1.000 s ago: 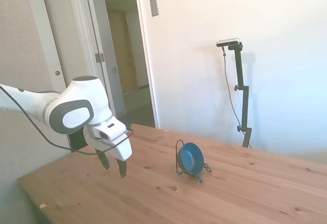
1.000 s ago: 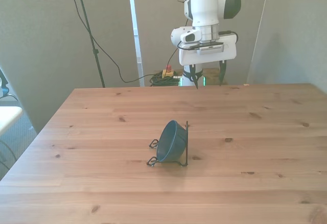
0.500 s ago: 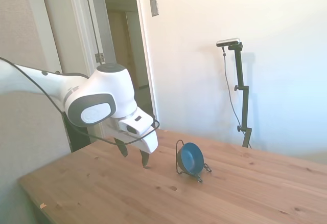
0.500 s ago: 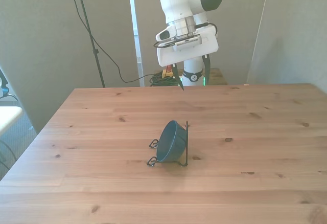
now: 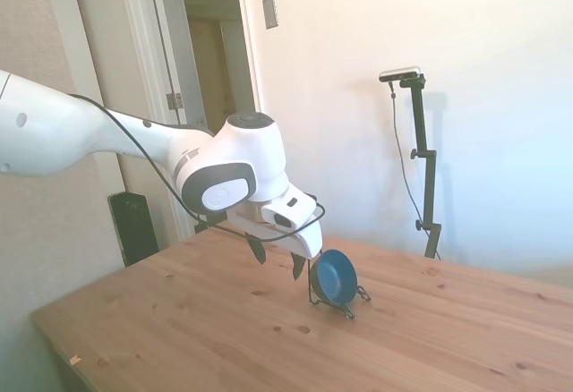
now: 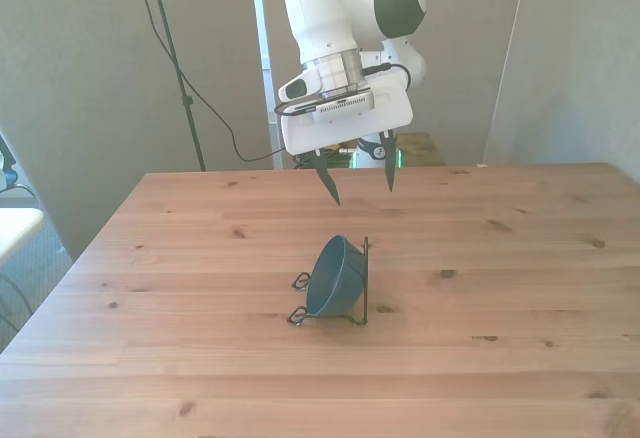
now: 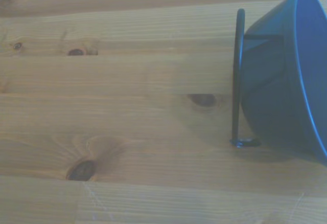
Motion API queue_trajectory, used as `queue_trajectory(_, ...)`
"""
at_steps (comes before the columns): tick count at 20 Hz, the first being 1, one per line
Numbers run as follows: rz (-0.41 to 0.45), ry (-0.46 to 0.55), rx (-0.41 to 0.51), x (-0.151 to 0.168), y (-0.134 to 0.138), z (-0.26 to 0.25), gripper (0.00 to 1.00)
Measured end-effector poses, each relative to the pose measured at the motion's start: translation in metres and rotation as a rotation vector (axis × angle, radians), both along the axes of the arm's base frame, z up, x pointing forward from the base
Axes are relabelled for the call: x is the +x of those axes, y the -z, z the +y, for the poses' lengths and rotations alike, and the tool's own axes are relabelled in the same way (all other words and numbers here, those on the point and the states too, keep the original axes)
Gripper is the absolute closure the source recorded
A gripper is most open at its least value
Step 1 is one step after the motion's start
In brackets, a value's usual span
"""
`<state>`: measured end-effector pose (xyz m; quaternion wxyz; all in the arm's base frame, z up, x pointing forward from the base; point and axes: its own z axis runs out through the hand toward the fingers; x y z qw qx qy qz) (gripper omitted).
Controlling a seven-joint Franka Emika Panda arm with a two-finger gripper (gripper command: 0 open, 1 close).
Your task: Unload the bowl
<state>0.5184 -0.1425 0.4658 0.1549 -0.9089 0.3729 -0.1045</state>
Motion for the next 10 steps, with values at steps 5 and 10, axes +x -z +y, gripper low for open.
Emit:
queue_trajectory(5, -0.016, 0.016, -0.003, 0.001, -0.007, -0.009, 0.0)
queue_trajectory(10, -0.038, 0.026, 0.03, 0.013, -0.008, -0.026, 0.0)
